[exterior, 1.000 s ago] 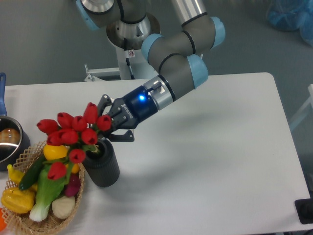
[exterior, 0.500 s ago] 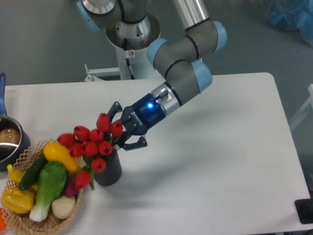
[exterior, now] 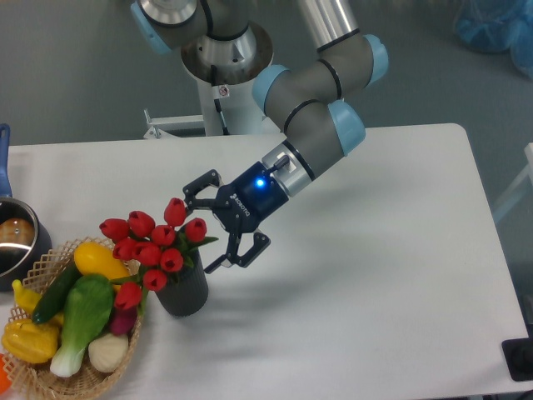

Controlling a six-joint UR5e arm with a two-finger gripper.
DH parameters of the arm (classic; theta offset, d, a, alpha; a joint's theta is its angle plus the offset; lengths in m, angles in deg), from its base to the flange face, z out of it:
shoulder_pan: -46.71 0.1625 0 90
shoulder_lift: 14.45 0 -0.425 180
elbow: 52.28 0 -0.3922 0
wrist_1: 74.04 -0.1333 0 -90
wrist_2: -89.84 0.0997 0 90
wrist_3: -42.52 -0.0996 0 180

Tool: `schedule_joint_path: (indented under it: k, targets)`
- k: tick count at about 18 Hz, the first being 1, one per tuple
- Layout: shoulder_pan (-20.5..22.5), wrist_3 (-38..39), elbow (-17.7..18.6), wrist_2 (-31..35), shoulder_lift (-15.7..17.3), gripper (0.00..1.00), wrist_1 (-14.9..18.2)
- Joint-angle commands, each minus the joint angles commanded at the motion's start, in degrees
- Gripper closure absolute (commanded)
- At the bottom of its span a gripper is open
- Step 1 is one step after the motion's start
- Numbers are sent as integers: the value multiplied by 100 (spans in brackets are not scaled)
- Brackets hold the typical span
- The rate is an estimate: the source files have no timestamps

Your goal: Insert the flowers into the vase

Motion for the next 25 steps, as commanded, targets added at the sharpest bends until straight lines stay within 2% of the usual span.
schedule_joint_path:
  k: [4, 6, 9, 11, 13, 17, 21, 25]
  targets:
    - [158, 9, 167, 1282, 465, 0, 18]
    - [246, 0, 158, 1906, 545, 0, 18]
    - [439, -9, -130, 2671, 563, 0, 9]
    - [527, -17, -455, 3399, 467, 0, 9]
    - [580, -88, -606, 4226, 327, 0, 9]
    - [1238, -140, -615, 5062, 309, 0, 70]
    - [1722, -1019, -781, 5801, 274, 0, 70]
    - [1960, -1081, -1081, 6697, -218, 0, 210]
